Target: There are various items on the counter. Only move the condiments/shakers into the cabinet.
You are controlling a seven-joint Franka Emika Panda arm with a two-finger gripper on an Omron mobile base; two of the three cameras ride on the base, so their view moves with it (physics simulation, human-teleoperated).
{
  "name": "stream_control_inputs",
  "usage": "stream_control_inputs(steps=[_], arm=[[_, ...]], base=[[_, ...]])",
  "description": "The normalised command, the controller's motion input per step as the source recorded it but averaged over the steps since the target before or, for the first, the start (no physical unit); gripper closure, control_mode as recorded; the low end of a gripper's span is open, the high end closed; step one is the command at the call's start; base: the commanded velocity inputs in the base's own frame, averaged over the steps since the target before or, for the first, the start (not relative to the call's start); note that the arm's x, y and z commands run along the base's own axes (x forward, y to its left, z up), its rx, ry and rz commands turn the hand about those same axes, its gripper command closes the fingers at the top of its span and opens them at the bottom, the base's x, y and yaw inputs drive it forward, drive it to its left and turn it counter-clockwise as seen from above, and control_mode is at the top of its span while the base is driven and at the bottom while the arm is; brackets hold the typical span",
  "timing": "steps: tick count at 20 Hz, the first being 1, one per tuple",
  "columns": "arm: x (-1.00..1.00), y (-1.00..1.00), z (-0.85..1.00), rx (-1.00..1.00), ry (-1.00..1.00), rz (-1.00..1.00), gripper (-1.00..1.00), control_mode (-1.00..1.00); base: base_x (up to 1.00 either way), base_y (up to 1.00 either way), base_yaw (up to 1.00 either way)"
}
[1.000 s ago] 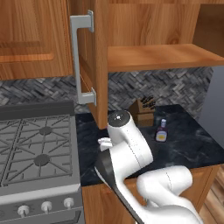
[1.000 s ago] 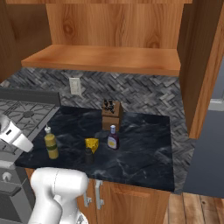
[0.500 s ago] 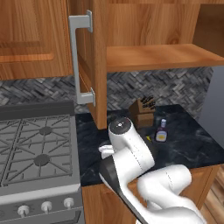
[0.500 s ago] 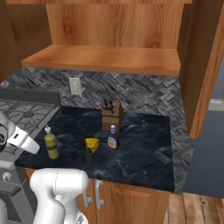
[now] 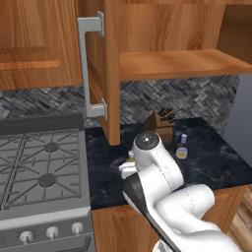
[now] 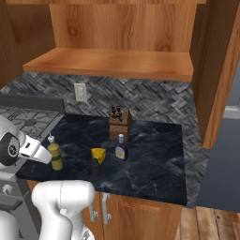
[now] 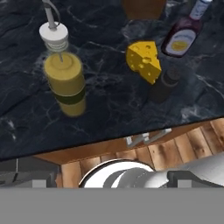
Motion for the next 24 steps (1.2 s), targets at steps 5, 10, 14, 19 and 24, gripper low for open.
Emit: stream_control_inputs(steps=[5,10,14,19,24], arm=[[0.19,0.00,0.00,0.00,-0.01,0.00,-1.00,-1.00],[0.18,0.00,0.00,0.00,-0.03,0.00,-1.00,-1.00],[0.10,0.03,0.00,0.00,-0.03,0.00,-1.00,-1.00],[0.11,0.10,0.00,0.00,-0.04,0.00,-1.00,-1.00],[0.22,0.01,0.00,0.00,-0.04,0.00,-1.00,-1.00]], base=[[0.00,0.00,0.00],[0.00,0.00,0.00],[0.00,0.00,0.00],[0.00,0.00,0.00],[0.00,0.00,0.00]])
